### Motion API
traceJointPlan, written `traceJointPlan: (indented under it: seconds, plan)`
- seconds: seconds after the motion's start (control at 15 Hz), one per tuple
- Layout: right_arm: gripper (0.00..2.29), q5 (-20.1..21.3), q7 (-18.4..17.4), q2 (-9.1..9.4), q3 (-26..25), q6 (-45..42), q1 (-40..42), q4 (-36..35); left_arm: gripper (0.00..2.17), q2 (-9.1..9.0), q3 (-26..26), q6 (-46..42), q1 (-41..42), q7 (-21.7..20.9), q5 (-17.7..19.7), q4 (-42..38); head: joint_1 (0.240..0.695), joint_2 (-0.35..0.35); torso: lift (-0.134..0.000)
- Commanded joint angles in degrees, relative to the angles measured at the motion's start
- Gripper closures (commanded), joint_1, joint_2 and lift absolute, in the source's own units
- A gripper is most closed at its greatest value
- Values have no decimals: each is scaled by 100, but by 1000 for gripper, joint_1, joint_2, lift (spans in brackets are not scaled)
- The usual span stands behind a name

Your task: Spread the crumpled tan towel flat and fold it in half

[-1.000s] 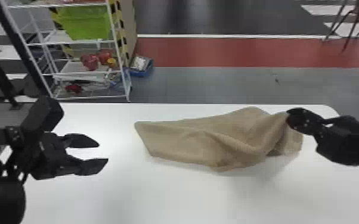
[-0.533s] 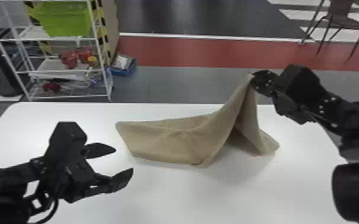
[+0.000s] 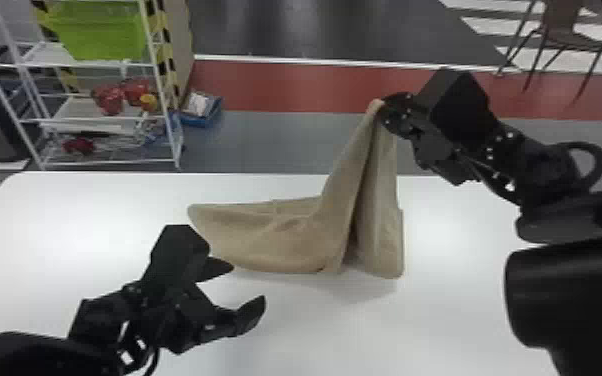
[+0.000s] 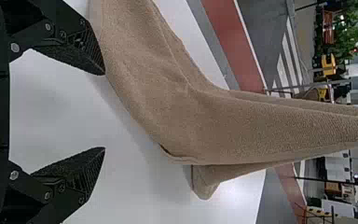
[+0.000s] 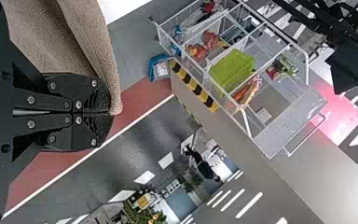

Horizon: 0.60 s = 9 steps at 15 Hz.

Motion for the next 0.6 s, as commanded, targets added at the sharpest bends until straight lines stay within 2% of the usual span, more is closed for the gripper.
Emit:
traceJointPlan:
  seconds: [0.0,0.2,0.4,0.53]
  plan:
    - [1440,23,-5,28,21,12,20,-4,367,-29,-276,47,26,354,164,82,695,-93,-123]
    - [1440,67,3,55,74,12,81,-13,367,-29,-786,65,-106,1207,454,416,695,-116,-123]
    - [1440,120,3,81,171,30,99,-21,340,-29,-1084,12,-194,2068,753,759,695,-138,-123]
    - [1440,137,3,116,180,30,99,-39,336,-29,-1190,-23,-202,2463,1016,812,695,-149,-123]
